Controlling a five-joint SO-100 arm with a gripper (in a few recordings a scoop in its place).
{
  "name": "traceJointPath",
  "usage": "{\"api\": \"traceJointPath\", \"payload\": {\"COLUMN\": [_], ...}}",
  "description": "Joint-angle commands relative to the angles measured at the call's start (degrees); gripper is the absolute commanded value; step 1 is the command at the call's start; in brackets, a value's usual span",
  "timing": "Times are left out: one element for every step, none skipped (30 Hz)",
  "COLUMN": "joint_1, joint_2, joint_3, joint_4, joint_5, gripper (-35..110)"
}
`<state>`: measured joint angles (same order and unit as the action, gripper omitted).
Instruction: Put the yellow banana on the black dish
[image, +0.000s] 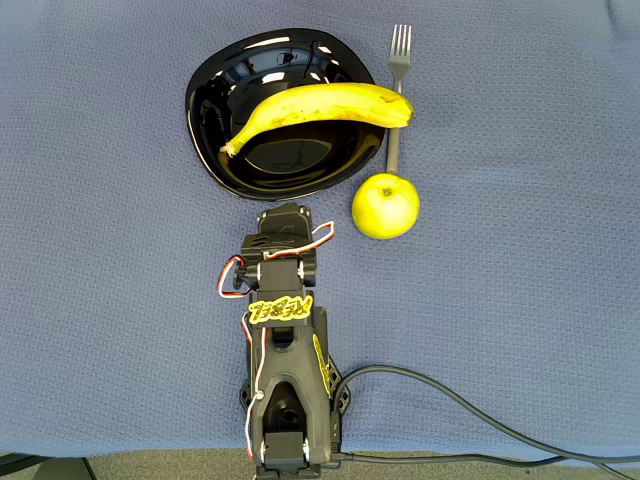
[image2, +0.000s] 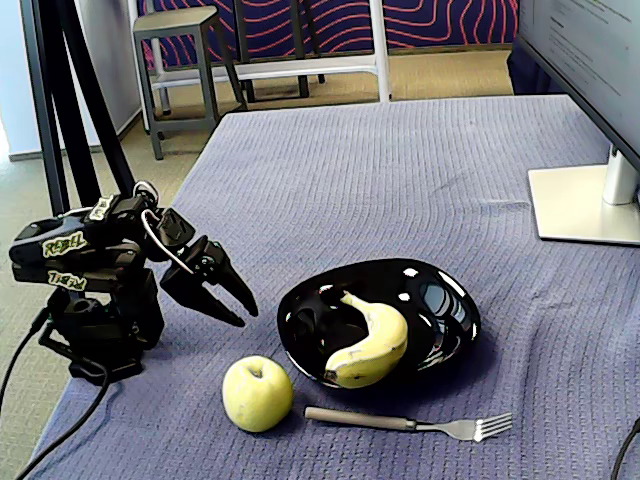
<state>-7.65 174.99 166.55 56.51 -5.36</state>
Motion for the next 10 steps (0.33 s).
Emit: {"api": "traceJointPath", "payload": {"joint_1": [0.53,0.53,0.53,0.44,0.26,0.0,0.0,0.44,0.7,0.62], "joint_2": [1.49,1.49,1.32,1.05,0.97,0.97,1.05,0.97,0.53,0.26], "joint_3": [0.0,0.0,0.0,-0.09,-0.18,-0.18,-0.18,-0.26,-0.35,-0.44], "joint_4": [-0.7,-0.62,-0.62,-0.79,-0.79,-0.7,-0.62,-0.62,-0.62,-0.88], "joint_5": [-0.09,0.0,0.09,0.26,0.79,1.14,1.23,1.67,1.93,1.93], "gripper": [0,0,0,0,0,0,0,0,0,0]}}
